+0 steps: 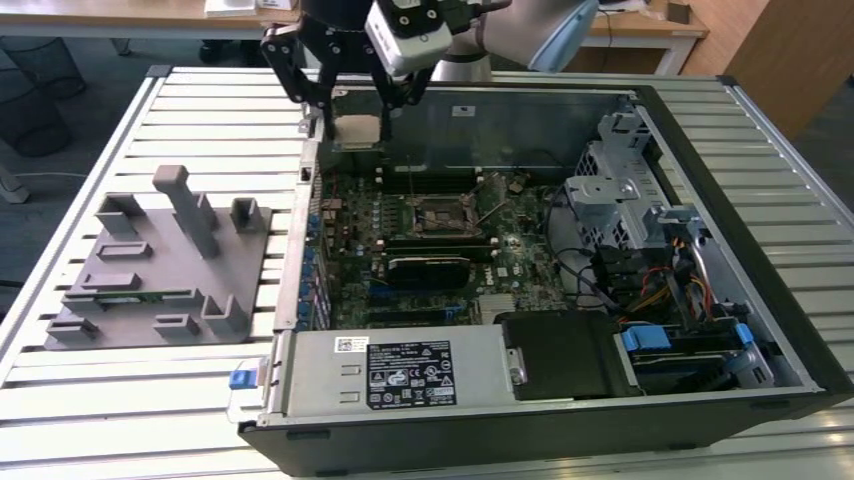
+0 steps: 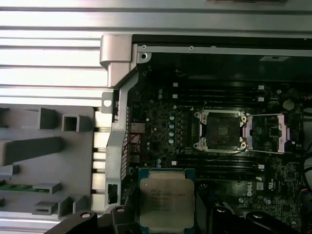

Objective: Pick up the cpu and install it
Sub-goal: 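Pick up the cpu and move it towards the insertion slot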

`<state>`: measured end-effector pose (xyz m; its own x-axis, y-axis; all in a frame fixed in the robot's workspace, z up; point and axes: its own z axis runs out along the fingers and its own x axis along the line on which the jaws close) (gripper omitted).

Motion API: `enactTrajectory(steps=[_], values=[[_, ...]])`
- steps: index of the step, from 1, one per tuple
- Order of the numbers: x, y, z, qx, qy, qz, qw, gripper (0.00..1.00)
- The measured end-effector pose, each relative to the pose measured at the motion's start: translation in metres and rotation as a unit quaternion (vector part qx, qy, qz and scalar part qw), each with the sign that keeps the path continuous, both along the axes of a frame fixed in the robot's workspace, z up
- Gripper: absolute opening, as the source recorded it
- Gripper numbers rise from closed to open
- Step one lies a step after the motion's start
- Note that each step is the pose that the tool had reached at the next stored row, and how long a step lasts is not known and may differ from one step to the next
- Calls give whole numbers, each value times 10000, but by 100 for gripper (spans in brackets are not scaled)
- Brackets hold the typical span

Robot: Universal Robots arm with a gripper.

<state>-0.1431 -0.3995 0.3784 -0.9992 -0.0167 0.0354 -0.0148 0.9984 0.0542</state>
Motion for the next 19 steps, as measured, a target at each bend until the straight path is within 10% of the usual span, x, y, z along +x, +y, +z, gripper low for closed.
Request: enactTrajectory(steps=[11,19], values=[[285,23,-43,0,0,0,10000,54],[420,205,-99,-1,1,0,10000,54]])
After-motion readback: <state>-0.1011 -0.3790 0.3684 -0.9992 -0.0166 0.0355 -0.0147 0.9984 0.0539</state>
